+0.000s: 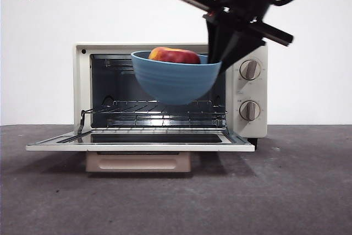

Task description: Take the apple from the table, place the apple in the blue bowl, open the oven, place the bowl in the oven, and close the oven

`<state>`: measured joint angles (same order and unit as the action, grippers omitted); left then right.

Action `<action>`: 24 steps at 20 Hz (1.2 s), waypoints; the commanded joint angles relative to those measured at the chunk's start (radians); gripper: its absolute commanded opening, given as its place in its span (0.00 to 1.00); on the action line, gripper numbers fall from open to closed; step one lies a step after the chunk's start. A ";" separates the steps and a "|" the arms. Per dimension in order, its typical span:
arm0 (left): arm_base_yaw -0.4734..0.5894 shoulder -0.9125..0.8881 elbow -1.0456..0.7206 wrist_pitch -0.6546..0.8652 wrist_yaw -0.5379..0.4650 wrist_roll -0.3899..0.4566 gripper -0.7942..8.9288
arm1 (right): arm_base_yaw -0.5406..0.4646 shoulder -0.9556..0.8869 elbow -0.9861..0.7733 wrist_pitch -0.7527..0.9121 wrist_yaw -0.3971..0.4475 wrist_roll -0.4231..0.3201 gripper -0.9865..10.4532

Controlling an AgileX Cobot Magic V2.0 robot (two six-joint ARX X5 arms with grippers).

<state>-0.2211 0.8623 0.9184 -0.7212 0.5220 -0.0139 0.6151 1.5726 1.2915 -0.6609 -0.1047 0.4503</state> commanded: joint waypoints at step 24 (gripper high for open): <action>-0.151 0.006 0.007 0.009 0.001 -0.002 0.09 | -0.024 0.224 0.131 0.230 0.220 0.540 0.09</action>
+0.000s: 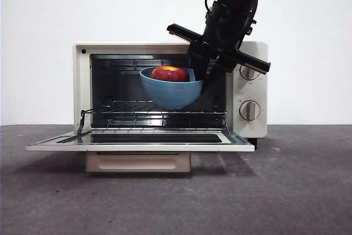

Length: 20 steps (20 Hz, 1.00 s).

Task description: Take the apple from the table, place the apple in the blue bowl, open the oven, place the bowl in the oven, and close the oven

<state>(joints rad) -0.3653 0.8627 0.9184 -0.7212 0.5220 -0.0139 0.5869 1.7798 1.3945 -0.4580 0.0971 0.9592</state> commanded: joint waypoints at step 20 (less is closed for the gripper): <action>-0.016 0.005 0.007 0.003 0.001 -0.002 0.09 | 0.009 0.008 0.029 0.047 0.061 -0.053 0.20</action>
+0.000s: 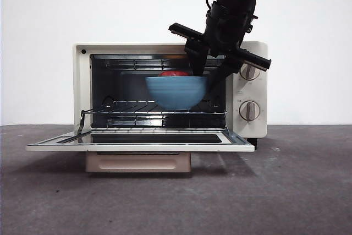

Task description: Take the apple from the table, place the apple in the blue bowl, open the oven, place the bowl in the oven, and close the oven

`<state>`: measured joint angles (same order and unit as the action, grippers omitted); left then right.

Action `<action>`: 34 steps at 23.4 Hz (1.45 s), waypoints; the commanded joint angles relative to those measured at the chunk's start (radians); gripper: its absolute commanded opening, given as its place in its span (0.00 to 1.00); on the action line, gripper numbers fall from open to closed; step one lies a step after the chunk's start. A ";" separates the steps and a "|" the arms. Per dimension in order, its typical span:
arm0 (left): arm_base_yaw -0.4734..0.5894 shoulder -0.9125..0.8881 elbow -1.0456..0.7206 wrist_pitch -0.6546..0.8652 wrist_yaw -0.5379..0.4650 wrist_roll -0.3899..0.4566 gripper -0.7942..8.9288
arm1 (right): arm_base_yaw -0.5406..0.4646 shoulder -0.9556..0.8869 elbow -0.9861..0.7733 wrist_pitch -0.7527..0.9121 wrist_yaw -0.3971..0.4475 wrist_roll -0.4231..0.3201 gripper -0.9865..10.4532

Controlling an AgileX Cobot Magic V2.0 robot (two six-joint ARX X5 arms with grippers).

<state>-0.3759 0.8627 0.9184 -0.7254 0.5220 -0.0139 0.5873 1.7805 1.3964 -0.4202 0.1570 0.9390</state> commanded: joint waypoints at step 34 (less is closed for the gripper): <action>0.251 0.200 -0.124 0.253 -0.103 -0.082 0.09 | 0.054 -0.502 0.024 -0.568 0.087 -0.695 0.20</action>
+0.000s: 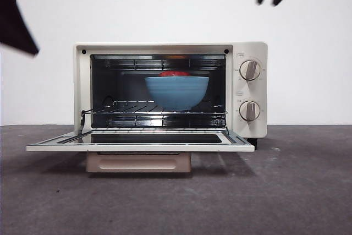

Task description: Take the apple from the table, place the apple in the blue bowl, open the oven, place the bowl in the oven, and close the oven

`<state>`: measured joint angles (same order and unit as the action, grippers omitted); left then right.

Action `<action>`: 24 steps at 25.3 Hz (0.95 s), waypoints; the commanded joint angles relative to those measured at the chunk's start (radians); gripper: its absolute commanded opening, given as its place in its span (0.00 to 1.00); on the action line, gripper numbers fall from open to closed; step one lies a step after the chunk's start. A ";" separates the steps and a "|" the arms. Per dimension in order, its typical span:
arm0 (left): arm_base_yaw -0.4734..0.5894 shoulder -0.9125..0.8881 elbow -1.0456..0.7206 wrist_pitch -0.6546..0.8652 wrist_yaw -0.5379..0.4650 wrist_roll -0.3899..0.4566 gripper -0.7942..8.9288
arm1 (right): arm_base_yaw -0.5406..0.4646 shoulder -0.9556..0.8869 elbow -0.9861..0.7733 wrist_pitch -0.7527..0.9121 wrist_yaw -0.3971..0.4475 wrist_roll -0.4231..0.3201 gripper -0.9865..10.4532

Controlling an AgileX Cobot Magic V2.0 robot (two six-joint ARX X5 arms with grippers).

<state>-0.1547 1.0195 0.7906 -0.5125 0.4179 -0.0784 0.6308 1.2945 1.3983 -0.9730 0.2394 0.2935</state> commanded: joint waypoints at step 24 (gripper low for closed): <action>0.093 0.604 0.005 0.329 0.111 -0.047 0.09 | 0.054 -0.403 -0.373 0.029 -0.014 -0.043 0.20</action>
<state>-0.0593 1.6024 0.7872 -0.1898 0.5236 -0.1223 0.6750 0.8886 1.0199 -0.9535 0.2276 0.2398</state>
